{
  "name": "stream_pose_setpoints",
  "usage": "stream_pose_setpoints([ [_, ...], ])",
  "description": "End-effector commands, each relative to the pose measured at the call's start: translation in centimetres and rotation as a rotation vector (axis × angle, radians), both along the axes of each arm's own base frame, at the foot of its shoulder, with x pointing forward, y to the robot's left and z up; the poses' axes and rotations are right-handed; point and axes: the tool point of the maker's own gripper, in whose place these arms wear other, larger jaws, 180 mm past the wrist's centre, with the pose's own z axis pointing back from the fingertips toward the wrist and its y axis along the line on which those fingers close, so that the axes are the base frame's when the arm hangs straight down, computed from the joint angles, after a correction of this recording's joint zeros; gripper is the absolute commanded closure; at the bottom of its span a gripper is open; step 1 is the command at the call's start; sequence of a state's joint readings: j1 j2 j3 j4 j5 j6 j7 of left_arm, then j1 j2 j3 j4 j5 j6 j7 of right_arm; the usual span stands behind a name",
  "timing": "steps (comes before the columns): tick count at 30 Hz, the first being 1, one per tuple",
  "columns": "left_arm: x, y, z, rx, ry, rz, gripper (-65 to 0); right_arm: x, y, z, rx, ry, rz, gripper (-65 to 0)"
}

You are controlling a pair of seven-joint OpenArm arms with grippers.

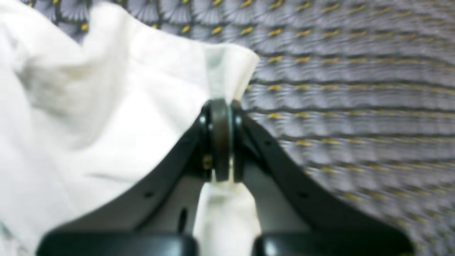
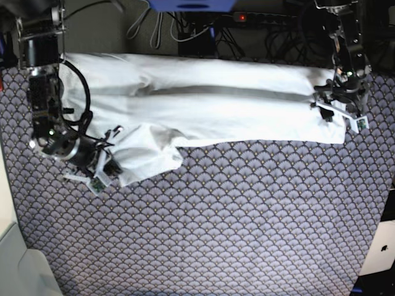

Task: Fold the T-shirt properly
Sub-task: 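Grasp the side corner with the right gripper and fold it inward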

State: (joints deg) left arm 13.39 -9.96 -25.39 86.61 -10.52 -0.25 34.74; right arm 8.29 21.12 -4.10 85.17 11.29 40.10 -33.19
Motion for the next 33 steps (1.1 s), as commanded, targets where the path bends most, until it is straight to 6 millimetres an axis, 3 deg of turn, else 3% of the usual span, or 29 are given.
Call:
stream_pose_setpoints([
  [1, 0.3, 0.0, 0.4, 0.008, -0.006, -0.013, -42.6, 0.3, -0.3, 2.0, -0.001, -0.059, -0.001, 0.0],
  [6, 0.4, 0.2, 0.5, 0.011, -0.009, -0.013, -42.8, -2.6, -1.8, 4.7, -0.029, -0.135, -0.038, 0.0],
  [12, 0.9, 0.1, 0.8, 0.01, -0.019, -0.015, -42.8, -6.6, -3.5, 4.9, -0.056, -0.128, -0.081, 0.0],
  [24, 0.9, 0.2, 0.8, 0.009, -0.019, -0.016, -42.9, -12.1, -6.1, 1.9, -0.088, -0.005, -0.148, 0.0],
  [33, 0.7, 0.2, 0.7, 0.01, -0.018, -0.016, -42.9, -14.8, -5.2, -0.2, -0.059, 0.078, -0.16, 0.0],
])
